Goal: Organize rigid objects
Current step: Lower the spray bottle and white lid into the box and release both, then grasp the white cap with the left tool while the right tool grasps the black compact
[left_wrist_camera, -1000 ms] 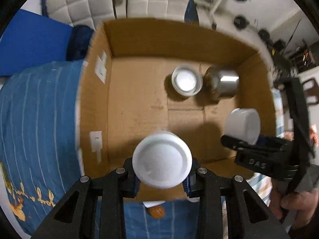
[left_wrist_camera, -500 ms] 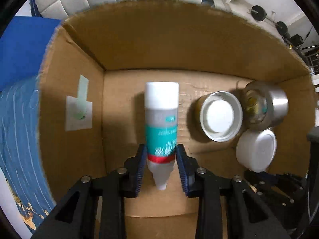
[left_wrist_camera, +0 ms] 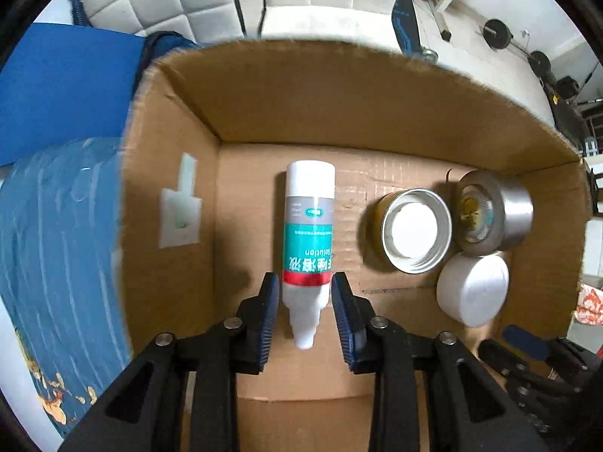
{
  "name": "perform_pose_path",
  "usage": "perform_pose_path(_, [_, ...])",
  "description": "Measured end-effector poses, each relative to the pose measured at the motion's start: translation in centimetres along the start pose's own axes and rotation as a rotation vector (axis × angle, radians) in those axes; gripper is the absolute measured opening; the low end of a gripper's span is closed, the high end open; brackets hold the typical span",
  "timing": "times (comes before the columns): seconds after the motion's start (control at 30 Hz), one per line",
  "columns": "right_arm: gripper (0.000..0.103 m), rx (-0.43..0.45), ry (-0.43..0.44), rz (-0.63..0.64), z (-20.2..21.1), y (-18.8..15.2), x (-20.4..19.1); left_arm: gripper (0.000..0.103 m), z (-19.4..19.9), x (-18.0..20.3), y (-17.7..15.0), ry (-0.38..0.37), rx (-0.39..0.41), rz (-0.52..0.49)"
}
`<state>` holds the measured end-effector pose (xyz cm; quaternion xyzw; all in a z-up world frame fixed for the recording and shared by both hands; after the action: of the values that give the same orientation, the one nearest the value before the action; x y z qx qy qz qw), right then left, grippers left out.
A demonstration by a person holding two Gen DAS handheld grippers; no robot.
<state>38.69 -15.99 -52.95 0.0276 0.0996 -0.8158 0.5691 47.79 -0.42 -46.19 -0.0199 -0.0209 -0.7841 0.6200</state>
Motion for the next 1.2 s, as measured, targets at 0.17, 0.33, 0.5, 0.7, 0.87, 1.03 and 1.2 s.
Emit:
perform_pose_path(0.17, [0.065,0.091,0.001,0.028,3.4,-0.4,0.6,0.032,3.5,0.1,-1.8,0.006,0.066,0.003])
perform_pose_path(0.33, [0.085,0.134,0.000,0.049,5.4,-0.3,0.0,0.042,6.8,0.4,-3.8,0.029,0.132,-0.008])
perform_pose_path(0.5, [0.103,0.202,0.003,0.071,6.4,-2.2,-0.6,0.081,9.7,0.1,-5.1,0.117,0.197,-0.014])
perform_pose_path(0.7, [0.103,0.304,-0.032,0.073,8.8,-4.3,-0.7,0.097,12.5,1.0,-8.0,0.131,0.273,-0.022])
perform_pose_path(0.87, [0.103,0.387,-0.050,0.067,11.8,-6.2,-0.2,0.097,14.9,2.0,-9.4,0.144,0.344,-0.018])
perform_pose_path(1.03, [0.103,0.463,-0.031,0.079,15.2,-8.4,0.1,0.097,17.8,3.1,-11.1,0.128,0.404,-0.001])
perform_pose_path(1.2, [0.103,0.528,-0.007,0.086,18.2,-10.4,0.4,0.097,20.3,4.0,-12.7,0.127,0.453,0.000])
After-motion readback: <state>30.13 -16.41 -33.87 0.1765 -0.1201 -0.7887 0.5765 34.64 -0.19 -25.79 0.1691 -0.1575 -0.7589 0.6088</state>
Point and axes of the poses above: each gripper's, at about its wrist camera, not at the fingertips, and z roughly against the way its jaws point, x to its right, y to its top, the point moved 9 cm from there along -z, roughly the way its jaws point, and after that the axes turned 14 degrees about -z, right-handed, at the moved point
